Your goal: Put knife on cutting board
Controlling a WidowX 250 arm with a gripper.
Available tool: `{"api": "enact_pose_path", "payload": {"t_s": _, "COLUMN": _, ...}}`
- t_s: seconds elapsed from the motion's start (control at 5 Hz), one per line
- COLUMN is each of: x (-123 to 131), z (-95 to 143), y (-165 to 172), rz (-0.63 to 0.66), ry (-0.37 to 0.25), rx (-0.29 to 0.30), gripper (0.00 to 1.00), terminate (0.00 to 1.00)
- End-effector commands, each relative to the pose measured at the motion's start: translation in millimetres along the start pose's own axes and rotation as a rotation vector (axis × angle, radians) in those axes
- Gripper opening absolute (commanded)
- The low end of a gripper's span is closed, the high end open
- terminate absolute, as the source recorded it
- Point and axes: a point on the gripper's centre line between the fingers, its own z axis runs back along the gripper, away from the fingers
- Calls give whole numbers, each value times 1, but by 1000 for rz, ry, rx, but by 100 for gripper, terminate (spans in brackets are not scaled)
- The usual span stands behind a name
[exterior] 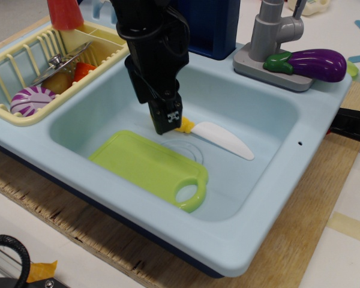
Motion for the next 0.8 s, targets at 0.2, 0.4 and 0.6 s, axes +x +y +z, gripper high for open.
{"api": "enact_pose_path", "payload": {"t_s": 0.2, "x": 6, "z": -14, "y": 29, "rz": -171, "ry": -26, "rx": -38, "gripper": 100, "terminate": 0}}
{"api": "enact_pose_path", "payload": {"t_s": 0.4, "x": 4, "z": -21, "y": 28, "rz": -177, "ry": -43, "rx": -38, "gripper": 100, "terminate": 0}}
{"api": "enact_pose_path", "payload": {"t_s": 0.6, "x": 3, "z": -30, "y": 26, "rz": -166, "ry": -51, "rx": -47, "gripper": 100, "terminate": 0}}
